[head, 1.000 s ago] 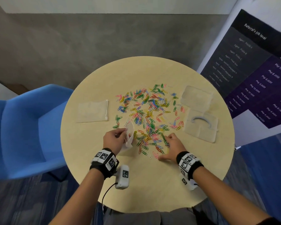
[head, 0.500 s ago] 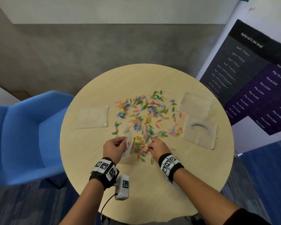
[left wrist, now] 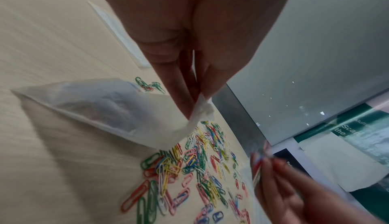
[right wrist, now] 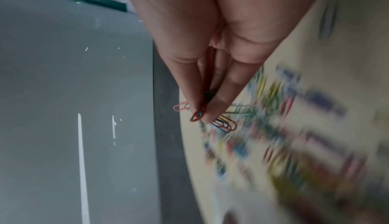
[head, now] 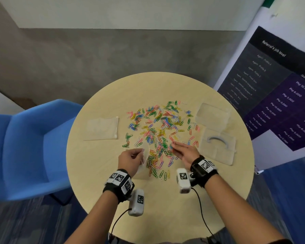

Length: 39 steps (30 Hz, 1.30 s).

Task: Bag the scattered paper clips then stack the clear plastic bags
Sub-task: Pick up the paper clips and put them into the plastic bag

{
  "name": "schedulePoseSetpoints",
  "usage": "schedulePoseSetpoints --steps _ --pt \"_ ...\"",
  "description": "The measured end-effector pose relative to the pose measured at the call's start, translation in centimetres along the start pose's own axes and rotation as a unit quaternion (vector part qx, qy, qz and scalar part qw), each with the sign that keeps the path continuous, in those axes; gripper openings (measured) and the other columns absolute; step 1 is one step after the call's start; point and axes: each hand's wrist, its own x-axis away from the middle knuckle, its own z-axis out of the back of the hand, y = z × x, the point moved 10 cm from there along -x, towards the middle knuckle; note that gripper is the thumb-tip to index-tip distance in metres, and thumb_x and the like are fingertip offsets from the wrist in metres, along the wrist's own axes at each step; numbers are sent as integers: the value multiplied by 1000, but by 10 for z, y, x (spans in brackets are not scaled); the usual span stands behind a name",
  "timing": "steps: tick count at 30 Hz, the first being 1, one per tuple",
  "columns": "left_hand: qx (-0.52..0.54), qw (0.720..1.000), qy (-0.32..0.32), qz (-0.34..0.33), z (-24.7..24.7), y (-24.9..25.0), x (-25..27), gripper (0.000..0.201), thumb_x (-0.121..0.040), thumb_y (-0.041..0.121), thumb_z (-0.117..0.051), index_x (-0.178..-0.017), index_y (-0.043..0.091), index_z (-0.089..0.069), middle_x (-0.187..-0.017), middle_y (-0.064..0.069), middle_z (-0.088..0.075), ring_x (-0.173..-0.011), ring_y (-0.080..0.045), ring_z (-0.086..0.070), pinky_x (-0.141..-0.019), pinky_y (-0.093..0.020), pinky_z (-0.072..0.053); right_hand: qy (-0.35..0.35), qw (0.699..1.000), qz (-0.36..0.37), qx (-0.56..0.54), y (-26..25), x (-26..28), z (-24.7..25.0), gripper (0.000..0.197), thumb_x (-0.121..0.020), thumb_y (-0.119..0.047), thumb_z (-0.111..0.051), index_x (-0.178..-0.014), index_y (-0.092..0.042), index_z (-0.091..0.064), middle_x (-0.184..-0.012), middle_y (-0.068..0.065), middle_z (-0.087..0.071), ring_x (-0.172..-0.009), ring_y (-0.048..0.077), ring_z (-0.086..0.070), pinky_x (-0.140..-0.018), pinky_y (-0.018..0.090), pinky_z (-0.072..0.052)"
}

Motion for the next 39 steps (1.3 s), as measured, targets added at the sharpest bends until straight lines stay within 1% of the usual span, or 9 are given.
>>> schedulePoseSetpoints --steps 6,12,17,24,26,29,32,34,39 --pt "-17 1000 -9 -15 -2 4 -1 17 -91 9 -64 -102 8 -75 -66 0 -71 -50 -1 -62 -64 -18 -56 -84 996 3 -43 25 21 -86 21 -83 9 -64 -104 8 -67 -90 15 -73 -77 20 -71 -70 24 -60" --pt "-22 999 -1 -26 12 2 -1 18 -90 10 -65 -103 10 -76 -86 -7 -76 -71 -13 -71 -74 -27 -60 -28 966 72 249 50 9 -95 18 -88 0 -64 -105 1 -72 -99 17 -72 -86 26 -72 -81 32 -59" --pt "-44 998 0 -46 14 6 0 17 -89 12 -66 -101 13 -77 -87 0 -74 -77 -8 -67 -67 -5 -48 -86 831 104 540 45 13 -126 27 -82 3 -56 -92 -13 -76 -90 7 -73 -86 24 -68 -81 32 -56" --pt "-10 1000 -4 -26 24 -2 2 16 -89 13 -66 -98 16 -78 -82 -1 -75 -72 -14 -72 -77 -36 -61 -123 694 182 686 31 27 -155 11 -81 -11 -70 -89 -12 -77 -78 7 -70 -67 15 -61 -69 26 -53" --pt "-20 999 3 -28 30 -3 2 15 -89 14 -65 -97 17 -78 -81 0 -75 -66 -9 -70 -74 -30 -60 -169 699 161 676 32 31 -158 17 -85 -9 -65 -98 -12 -76 -83 5 -72 -68 13 -63 -71 24 -54" --pt "-19 999 40 -30 48 -7 5 15 -89 13 -65 -94 18 -78 -80 3 -75 -60 1 -64 -62 -10 -50 -213 795 141 549 12 36 -156 21 -88 -3 -60 -102 -9 -74 -79 10 -73 -63 19 -71 -65 29 -60" --pt "17 997 76 -10 74 -21 14 16 -89 12 -65 -93 20 -78 -83 6 -76 -68 -4 -67 -69 -17 -52 -175 834 185 490 -10 23 -147 19 -90 -4 -59 -97 -11 -75 -75 14 -69 -55 23 -65 -55 35 -59" --pt "43 994 103 -4 93 -31 20 16 -89 12 -65 -93 22 -78 -86 6 -76 -73 -11 -69 -75 -26 -55 -165 769 227 574 -2 8 -153 22 -91 -10 -57 -103 -16 -74 -90 9 -72 -74 20 -68 -74 42 -60" --pt "76 986 148 0 126 -38 30 15 -91 13 -64 -96 20 -76 -91 6 -76 -74 -16 -69 -77 -31 -56 -260 418 288 821 95 -26 -203 54 -98 -36 -43 -149 -23 -30 -160 7 -18 -146 28 -19 -117 48 -23"
